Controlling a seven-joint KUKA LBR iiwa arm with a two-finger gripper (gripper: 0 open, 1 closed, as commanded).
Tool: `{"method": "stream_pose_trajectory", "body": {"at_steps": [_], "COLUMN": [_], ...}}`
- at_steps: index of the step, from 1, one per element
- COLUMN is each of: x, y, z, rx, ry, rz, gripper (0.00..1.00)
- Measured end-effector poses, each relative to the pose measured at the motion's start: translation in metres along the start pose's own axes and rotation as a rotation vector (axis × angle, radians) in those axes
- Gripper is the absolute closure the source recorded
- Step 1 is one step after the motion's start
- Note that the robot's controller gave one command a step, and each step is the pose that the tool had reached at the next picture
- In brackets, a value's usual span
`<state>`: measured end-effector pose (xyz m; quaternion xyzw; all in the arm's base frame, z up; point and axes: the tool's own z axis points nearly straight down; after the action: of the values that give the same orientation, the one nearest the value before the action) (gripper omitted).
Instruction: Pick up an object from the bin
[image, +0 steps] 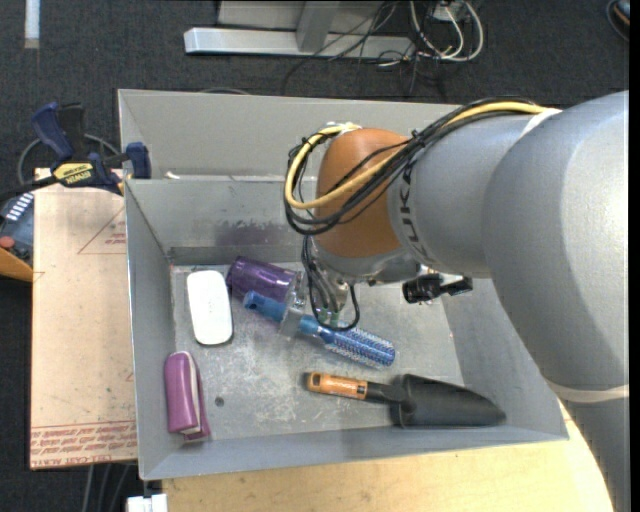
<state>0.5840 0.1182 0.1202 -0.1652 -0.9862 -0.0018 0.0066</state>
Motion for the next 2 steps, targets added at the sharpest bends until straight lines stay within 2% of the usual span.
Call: {"method": "stream_pose_trajectory", "body": {"at_steps": [1, 2], "x": [-0.0050, -0.0050], "y": [-0.0021, -0.0021], "z": [0.0490, 0.0490], "rx": [-0.004, -0.004], "ry": [-0.010, -0.010], "rz": [0.050, 0.050], "gripper": [1.00, 1.00]}}
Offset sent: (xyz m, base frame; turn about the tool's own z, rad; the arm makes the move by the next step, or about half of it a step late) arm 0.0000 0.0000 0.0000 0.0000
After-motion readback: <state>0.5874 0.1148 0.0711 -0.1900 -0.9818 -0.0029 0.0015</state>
